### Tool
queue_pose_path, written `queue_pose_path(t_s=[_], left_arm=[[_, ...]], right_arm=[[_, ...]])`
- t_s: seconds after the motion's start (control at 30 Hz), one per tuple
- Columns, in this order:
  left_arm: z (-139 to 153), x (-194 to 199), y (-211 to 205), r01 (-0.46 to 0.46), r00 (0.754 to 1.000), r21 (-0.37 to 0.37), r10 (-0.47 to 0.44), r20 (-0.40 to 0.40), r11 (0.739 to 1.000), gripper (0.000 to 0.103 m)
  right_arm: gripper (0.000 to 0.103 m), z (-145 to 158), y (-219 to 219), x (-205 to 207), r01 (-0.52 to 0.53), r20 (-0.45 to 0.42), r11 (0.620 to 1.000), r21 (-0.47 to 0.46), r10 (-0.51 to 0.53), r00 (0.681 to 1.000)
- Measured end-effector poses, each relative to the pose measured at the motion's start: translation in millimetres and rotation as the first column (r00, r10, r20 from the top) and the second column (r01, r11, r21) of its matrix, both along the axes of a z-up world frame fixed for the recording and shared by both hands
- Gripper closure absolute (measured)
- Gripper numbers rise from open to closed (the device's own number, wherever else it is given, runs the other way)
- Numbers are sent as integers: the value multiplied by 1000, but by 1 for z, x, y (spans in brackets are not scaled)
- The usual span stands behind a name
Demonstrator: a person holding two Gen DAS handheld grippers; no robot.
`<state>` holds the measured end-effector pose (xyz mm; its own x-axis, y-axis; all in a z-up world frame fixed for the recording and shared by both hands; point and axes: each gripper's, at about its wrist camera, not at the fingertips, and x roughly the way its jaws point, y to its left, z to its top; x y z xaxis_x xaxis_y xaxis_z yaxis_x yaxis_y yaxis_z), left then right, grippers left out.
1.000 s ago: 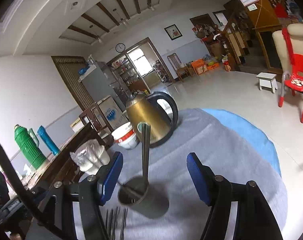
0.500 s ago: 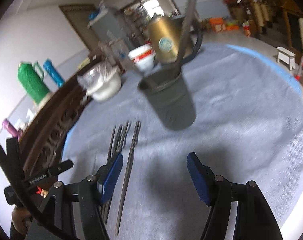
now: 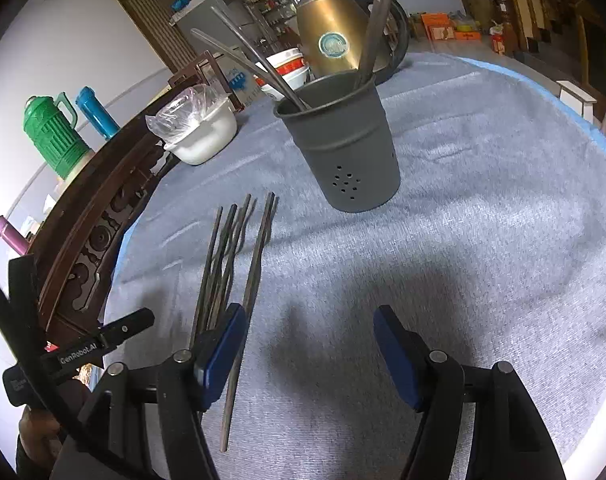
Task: Organize utensils
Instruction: 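Withdraw both open tools from the cup back over the chopsticks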
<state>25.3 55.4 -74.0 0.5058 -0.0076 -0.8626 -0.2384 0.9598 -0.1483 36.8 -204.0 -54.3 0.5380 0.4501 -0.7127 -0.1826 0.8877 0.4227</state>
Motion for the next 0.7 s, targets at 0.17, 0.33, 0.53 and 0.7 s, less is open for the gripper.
queue_pose_path(t_s=[0.17,0.33,0.53,0.7], left_arm=[[-10,-1,2,-7,999,16,8,-34,1000,22],[-18,-2,2,-8,998,33,10,-56,999,22],[-20,-2,-7,19,998,86,-13,-63,996,22],[-20,-4,-12,29,998,109,-22,-65,994,22]], right_arm=[[33,-4,4,1,-10,-21,1000,-11,9,1000],[33,-7,8,2,-28,-36,999,-20,27,999],[33,-12,15,4,-49,-59,998,-30,47,997],[33,-16,19,3,-62,-70,997,-40,59,996]])
